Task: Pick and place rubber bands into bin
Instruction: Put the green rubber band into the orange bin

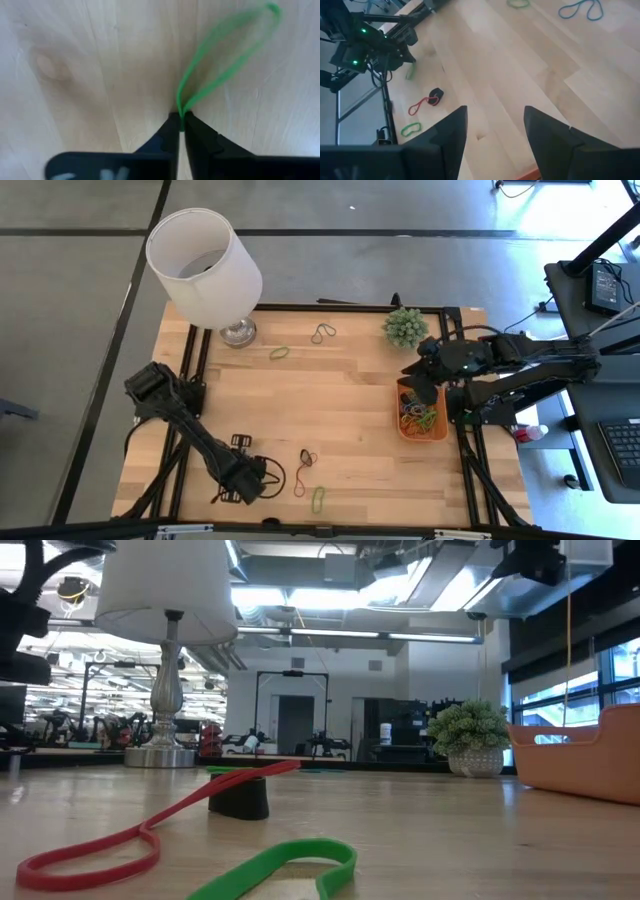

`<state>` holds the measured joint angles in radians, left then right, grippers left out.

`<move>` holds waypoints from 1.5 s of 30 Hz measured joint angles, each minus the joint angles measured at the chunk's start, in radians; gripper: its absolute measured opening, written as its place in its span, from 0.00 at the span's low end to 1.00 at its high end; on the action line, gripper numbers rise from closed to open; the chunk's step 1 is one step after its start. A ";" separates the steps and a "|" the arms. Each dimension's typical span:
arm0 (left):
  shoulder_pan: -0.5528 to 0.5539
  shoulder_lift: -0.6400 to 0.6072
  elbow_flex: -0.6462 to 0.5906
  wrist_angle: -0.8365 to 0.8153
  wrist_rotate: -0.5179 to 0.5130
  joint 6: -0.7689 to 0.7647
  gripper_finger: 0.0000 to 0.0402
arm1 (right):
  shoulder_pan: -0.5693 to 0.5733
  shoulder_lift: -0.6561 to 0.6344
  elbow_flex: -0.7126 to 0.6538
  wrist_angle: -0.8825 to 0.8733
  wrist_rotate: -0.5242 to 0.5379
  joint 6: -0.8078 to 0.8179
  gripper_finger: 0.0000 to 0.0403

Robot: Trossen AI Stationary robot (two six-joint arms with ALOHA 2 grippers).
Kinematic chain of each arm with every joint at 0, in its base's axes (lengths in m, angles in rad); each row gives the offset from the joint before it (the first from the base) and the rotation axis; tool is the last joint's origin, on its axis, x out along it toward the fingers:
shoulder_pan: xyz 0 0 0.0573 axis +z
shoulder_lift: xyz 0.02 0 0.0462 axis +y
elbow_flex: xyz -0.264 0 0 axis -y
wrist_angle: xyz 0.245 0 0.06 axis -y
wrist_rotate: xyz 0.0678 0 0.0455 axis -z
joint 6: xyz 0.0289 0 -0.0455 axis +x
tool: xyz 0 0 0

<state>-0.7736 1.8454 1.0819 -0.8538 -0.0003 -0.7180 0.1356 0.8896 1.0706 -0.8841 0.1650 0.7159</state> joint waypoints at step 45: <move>0.531 -0.458 0.112 0.132 -0.349 0.382 0.01 | 0.026 0.875 0.155 0.973 -0.065 -0.354 0.49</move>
<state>-0.2427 1.3876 1.1934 -0.7217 -0.3491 -0.3364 0.1613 1.7644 1.2253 0.0891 0.1003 0.3622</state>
